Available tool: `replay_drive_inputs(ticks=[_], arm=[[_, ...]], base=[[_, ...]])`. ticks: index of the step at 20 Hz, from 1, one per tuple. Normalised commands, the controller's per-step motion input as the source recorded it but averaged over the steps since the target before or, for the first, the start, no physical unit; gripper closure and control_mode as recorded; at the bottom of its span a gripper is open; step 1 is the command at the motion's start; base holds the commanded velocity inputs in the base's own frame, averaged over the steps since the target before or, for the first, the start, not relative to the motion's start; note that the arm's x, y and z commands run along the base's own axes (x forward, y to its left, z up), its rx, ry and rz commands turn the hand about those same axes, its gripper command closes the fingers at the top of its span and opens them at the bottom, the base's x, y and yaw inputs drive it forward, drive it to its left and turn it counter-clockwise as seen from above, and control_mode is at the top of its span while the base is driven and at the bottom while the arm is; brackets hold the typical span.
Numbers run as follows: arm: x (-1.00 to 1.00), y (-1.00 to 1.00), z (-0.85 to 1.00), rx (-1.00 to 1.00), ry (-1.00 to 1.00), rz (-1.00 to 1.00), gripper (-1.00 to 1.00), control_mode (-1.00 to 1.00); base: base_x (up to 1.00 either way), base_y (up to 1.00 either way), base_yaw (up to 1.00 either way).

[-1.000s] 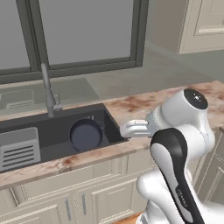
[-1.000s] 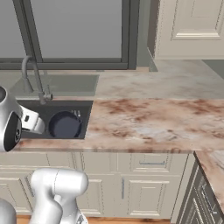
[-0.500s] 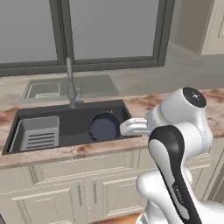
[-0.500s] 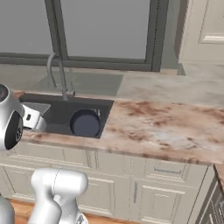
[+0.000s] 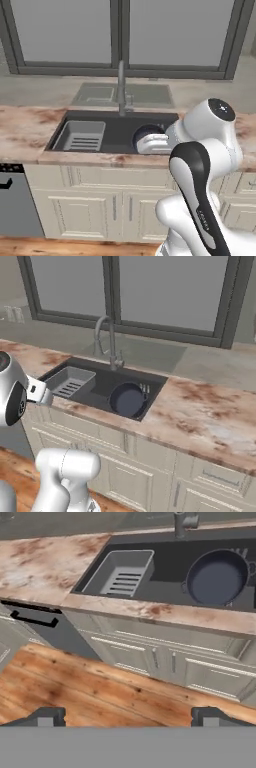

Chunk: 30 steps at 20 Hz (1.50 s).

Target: Move the pot and pan from the stove into the sink.

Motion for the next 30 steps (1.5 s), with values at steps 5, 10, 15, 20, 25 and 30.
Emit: replay_drive_inputs(ticks=[5,10,15,20,25,30], arm=[[0.00,0.00,0.00,0.00,0.00,0.00,-1.00,1.00],[0.00,0.00,0.00,0.00,0.00,0.00,-1.00,1.00],[0.00,0.00,0.00,0.00,0.00,0.00,-1.00,1.00],[0.00,0.00,0.00,0.00,0.00,0.00,-1.00,1.00],[0.00,0.00,0.00,0.00,0.00,0.00,-1.00,1.00],[0.00,0.00,0.00,0.00,0.00,0.00,-1.00,1.00]], base=[[-0.20,0.00,0.46],[-0.18,0.00,0.47],[-0.16,0.00,0.47],[-0.16,0.00,0.47],[-0.15,0.00,0.47],[-0.14,0.00,0.48]])
